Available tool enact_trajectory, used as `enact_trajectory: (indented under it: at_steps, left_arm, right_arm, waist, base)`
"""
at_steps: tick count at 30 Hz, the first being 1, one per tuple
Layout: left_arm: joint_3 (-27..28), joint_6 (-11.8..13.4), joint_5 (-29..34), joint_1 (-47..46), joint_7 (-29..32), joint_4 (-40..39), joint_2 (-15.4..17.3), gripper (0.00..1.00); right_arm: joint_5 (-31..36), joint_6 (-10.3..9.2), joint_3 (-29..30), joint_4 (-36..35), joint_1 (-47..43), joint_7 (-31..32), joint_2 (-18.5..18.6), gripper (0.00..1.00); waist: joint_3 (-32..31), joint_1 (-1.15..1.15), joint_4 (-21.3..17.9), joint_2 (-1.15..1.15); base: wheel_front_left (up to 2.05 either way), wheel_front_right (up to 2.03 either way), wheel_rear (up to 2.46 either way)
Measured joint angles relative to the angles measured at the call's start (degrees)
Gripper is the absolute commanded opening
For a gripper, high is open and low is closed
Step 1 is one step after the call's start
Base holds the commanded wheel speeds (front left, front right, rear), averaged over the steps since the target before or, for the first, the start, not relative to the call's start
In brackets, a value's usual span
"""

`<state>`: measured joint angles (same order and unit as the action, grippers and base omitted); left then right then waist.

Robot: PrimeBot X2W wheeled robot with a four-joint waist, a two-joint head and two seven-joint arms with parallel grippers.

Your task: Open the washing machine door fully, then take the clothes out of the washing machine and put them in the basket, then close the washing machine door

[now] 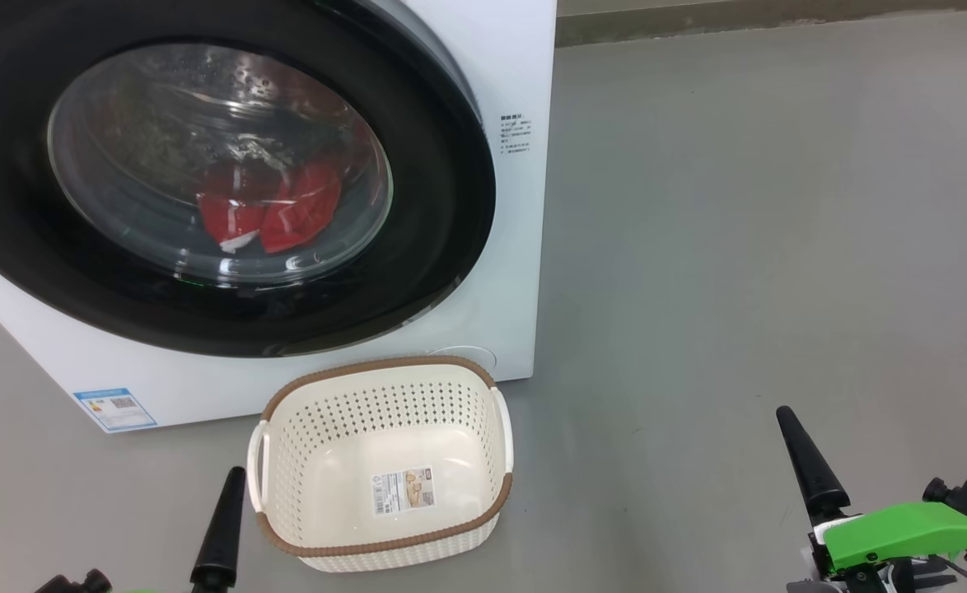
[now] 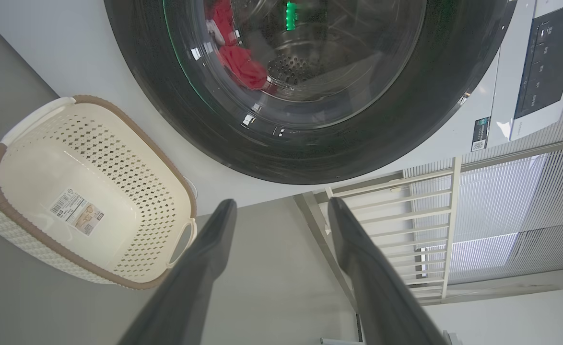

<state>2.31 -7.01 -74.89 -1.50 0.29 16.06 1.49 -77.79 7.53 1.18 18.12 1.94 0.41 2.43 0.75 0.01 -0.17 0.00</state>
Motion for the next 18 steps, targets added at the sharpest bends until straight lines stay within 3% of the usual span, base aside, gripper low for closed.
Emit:
enact_trajectory:
  at_steps: [18]
  left_arm:
    - [-0.1, 0.0, 14.0, -1.1, -3.0, -2.6, 0.0, 1.00]
  right_arm:
    - [13.9, 0.00, -2.0, -2.3, 1.0, -3.0, 0.9, 1.00]
  waist:
    - [0.0, 0.00, -0.1, 0.00]
  base:
    - [0.00, 0.00, 0.00]
